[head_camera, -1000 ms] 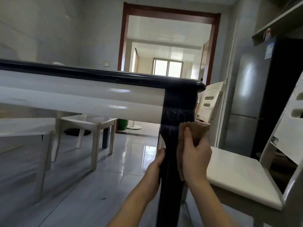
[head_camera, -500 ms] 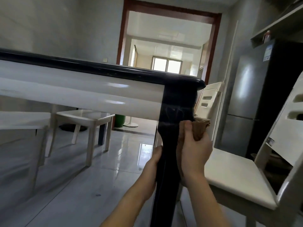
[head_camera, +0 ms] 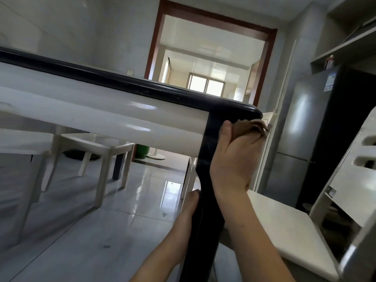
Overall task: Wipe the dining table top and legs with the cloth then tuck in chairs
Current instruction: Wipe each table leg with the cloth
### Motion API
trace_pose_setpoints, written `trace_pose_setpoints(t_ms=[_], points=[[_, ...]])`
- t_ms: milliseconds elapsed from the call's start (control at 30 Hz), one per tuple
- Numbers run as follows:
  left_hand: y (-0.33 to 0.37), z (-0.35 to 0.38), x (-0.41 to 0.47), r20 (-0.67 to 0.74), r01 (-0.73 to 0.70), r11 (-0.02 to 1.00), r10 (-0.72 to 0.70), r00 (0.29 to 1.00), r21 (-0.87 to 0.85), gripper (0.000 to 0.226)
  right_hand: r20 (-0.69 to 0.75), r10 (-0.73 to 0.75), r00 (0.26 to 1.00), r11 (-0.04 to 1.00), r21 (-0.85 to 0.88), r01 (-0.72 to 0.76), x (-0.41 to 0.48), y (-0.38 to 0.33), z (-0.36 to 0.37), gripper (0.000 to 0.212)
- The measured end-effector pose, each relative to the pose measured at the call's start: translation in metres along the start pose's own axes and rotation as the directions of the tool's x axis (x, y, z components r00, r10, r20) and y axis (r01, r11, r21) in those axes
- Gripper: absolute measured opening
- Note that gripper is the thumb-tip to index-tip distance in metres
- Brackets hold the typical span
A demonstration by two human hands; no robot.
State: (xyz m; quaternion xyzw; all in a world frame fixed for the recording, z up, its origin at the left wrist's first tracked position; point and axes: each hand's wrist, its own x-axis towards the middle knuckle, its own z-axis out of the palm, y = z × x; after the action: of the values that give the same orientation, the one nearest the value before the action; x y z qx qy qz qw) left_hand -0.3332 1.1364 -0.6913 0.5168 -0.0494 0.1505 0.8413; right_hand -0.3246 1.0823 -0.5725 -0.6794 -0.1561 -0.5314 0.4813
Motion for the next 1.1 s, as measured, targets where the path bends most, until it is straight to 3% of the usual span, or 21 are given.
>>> trace_pose_setpoints(t_ms=[67,133,167,233,300,367,433,500,533,600,667,733,800,900,1000,1033,1100], points=[[-0.003,-0.002,0.026,-0.096,0.036,0.983,-0.019,0.995,0.179,0.037,0.035,-0.083,0.996,0.996,-0.006,0.084,-0.023,0.012,-0.003,0.059],[-0.012,-0.009,0.051,-0.123,0.050,0.946,-0.011,0.992,0.321,0.019,0.072,-0.179,0.981,0.978,0.121,0.169,-0.053,0.039,-0.011,0.044],[-0.015,-0.012,0.057,-0.107,0.068,0.940,-0.034,0.994,0.333,0.017,0.100,-0.184,0.978,0.963,0.217,0.159,-0.065,0.052,-0.016,0.039],[-0.022,-0.014,0.070,-0.129,0.108,0.918,-0.063,0.990,0.382,0.018,0.205,-0.116,0.972,0.928,0.372,0.033,-0.076,0.071,-0.024,0.052],[-0.016,-0.007,0.070,-0.159,0.125,0.909,-0.066,0.985,0.397,0.026,0.263,-0.069,0.962,0.922,0.386,-0.040,-0.066,0.071,-0.025,0.058],[-0.006,0.001,0.063,-0.181,0.141,0.918,-0.078,0.980,0.370,0.028,0.216,-0.076,0.973,0.938,0.347,-0.004,-0.041,0.051,-0.020,0.057],[0.004,0.003,0.054,-0.209,0.177,0.893,-0.096,0.973,0.414,0.029,0.126,-0.103,0.987,0.982,0.173,0.080,-0.013,0.020,-0.008,0.064],[0.008,0.003,0.052,-0.218,0.190,0.883,-0.103,0.971,0.430,0.038,0.050,-0.043,0.998,0.998,-0.046,0.045,0.001,-0.002,0.002,0.080],[0.009,0.005,0.054,-0.231,0.188,0.892,-0.097,0.968,0.411,0.038,0.038,-0.043,0.998,0.997,-0.067,0.045,0.001,-0.003,0.002,0.084],[0.008,0.004,0.054,-0.261,0.164,0.905,-0.062,0.963,0.392,0.037,0.048,-0.026,0.999,0.992,0.122,0.019,-0.004,0.011,-0.003,0.069],[0.001,0.001,0.057,-0.176,0.110,0.881,-0.031,0.984,0.460,0.068,0.029,0.111,0.993,0.947,0.299,-0.115,-0.008,0.028,-0.013,0.042],[0.001,0.000,0.054,-0.142,0.085,0.867,-0.017,0.990,0.490,0.080,-0.009,0.215,0.977,0.923,0.328,-0.201,-0.007,0.032,-0.014,0.041],[0.000,0.001,0.051,-0.174,0.083,0.872,0.003,0.985,0.482,0.070,-0.038,0.232,0.972,0.945,0.247,-0.216,-0.009,0.020,-0.006,0.046],[-0.002,0.002,0.051,-0.168,0.052,0.895,0.026,0.985,0.443,0.052,-0.024,0.118,0.993,0.983,-0.139,-0.121,-0.028,-0.008,0.014,0.076],[-0.009,0.000,0.060,-0.129,0.024,0.927,0.027,0.991,0.373,0.068,-0.017,0.016,1.000,0.944,-0.330,-0.020,-0.038,-0.005,0.021,0.087],[-0.010,0.001,0.062,-0.118,0.037,0.928,0.008,0.993,0.372,0.060,-0.063,-0.029,0.998,0.964,-0.267,0.011,-0.034,0.004,0.019,0.079],[-0.012,-0.003,0.062,-0.162,0.070,0.908,-0.002,0.987,0.414,0.039,-0.163,-0.050,0.985,0.997,0.057,0.060,-0.024,0.017,0.008,0.044]])
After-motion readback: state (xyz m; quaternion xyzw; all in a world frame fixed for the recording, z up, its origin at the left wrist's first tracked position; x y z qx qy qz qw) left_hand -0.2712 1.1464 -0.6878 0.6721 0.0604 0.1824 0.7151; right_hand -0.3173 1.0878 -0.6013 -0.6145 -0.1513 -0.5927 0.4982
